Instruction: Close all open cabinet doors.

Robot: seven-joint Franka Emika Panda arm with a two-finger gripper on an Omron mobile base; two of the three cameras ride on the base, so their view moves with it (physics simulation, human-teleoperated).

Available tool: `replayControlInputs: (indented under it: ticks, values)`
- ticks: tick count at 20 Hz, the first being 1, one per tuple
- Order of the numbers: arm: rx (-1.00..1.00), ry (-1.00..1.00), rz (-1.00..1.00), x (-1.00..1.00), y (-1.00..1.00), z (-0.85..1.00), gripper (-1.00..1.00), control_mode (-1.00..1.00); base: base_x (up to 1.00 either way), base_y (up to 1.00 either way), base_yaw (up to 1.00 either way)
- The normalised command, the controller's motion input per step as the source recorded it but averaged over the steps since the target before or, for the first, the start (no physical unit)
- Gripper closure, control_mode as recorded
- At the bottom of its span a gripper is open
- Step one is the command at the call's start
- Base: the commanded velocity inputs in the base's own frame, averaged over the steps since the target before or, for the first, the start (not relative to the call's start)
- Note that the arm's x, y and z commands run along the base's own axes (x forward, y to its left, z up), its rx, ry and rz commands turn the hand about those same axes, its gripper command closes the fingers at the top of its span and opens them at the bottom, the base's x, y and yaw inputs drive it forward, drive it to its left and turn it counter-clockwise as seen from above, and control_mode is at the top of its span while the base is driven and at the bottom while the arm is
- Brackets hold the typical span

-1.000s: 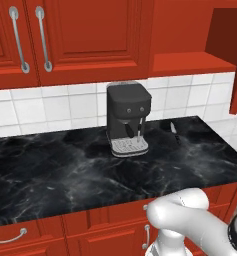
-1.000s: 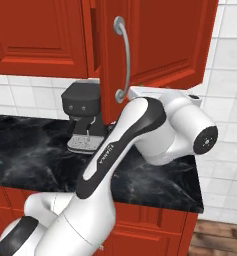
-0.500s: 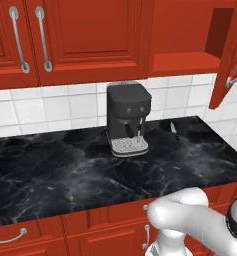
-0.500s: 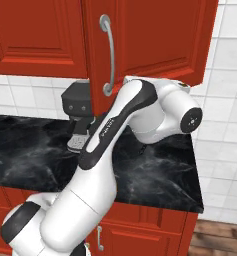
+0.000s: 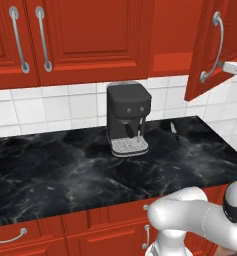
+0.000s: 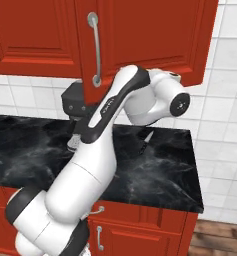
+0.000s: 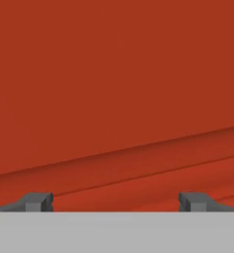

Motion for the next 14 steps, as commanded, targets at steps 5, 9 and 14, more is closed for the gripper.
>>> replayControlInputs:
  ticks: [5, 9, 14]
  values:
    - [-0.01, 0.0, -0.11, 0.68, 0.51, -0.05, -1.0, -1.0, 0.0, 0.0, 0.0]
    - [-0.02, 0.0, -0.16, 0.72, 0.56, -0.04, -1.0, -1.0, 0.0, 0.0, 0.0]
    - [0.0, 0.0, -0.17, 0.78, 0.51, 0.0, -1.0, -1.0, 0.0, 0.0, 0.0]
